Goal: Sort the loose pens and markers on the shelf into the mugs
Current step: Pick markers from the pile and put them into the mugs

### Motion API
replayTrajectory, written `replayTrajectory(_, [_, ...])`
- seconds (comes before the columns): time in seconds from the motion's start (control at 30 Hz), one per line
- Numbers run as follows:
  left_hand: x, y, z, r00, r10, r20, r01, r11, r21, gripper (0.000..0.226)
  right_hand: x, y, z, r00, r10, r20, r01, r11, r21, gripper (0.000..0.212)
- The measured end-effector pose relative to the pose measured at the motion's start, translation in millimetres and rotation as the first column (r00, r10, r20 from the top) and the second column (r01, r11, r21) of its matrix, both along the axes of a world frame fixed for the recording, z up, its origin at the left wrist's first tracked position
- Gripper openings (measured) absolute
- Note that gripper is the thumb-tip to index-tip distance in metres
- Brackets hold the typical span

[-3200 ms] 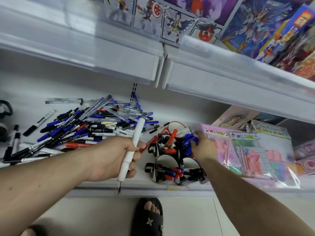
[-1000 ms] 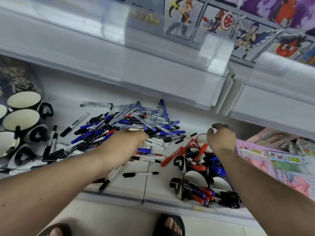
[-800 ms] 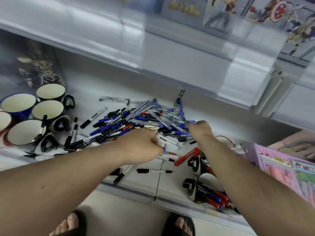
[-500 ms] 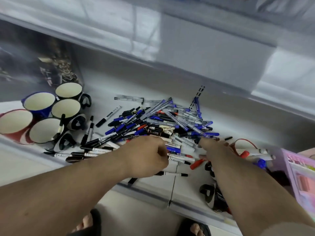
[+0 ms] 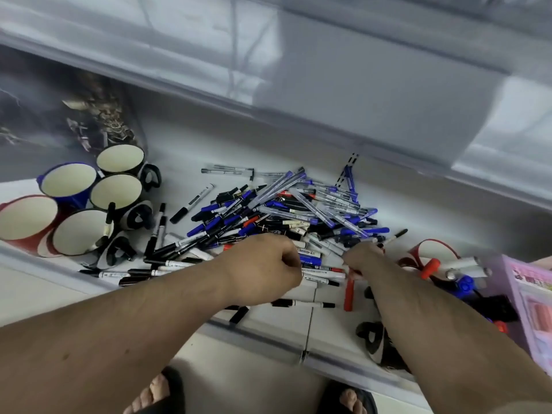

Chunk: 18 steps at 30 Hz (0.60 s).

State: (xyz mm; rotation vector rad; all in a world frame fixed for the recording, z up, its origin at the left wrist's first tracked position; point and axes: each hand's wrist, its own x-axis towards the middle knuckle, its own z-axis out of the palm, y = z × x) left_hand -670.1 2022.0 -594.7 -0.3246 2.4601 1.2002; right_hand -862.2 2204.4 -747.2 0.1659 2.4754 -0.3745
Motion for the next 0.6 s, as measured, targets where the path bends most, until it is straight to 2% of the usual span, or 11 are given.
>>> replayTrajectory(0.07, [1,-3,-2,1.0,0.017,0.018,-0.017,1.0,-0.01,0.006,-3,1,10,0.995,-0.096,0.001,0.096,0.995,-0.015,0.012])
replayTrajectory(0.17, [2,-5,-7,0.998,0.04,0.052,-0.04,0.999,0.0,0.005,0,-6,36,0.956,-0.29,-0.045,0.273,0.933,-0.234,0.004])
replayTrajectory(0.27, [3,-4,-11,0.997,0.039,0.068,-0.039,0.999,-0.001,0.005,21,-17,71,0.93,-0.352,0.102,0.359,0.817,-0.451,0.004])
replayTrajectory(0.3, [3,-2,-10,0.997,0.031,0.072,-0.03,1.0,-0.008,0.011,32,-22,82,0.927,-0.343,0.153,0.373,0.788,-0.489,0.008])
replayTrajectory(0.43, [2,5,-9,0.994,0.056,0.09,-0.052,0.998,-0.046,0.059,81,-42,125,0.908,-0.247,0.339,0.409,0.698,-0.588,0.018])
replayTrajectory(0.47, [3,6,-10,0.993,0.067,0.102,-0.066,0.998,-0.019,0.056,92,-47,133,0.901,-0.206,0.382,0.414,0.673,-0.614,0.018])
replayTrajectory(0.53, [2,7,-19,0.985,0.121,0.121,-0.138,0.98,0.145,0.029,114,-57,143,0.897,-0.165,0.411,0.422,0.597,-0.682,0.016])
replayTrajectory(0.57, [1,6,-22,0.967,0.197,0.16,-0.231,0.943,0.239,0.015,124,-62,144,0.918,-0.173,0.356,0.388,0.571,-0.723,0.013])
replayTrajectory(0.6, [1,3,-25,0.931,0.295,0.214,-0.352,0.882,0.313,0.008,132,-65,143,0.957,-0.188,0.221,0.29,0.584,-0.758,0.008])
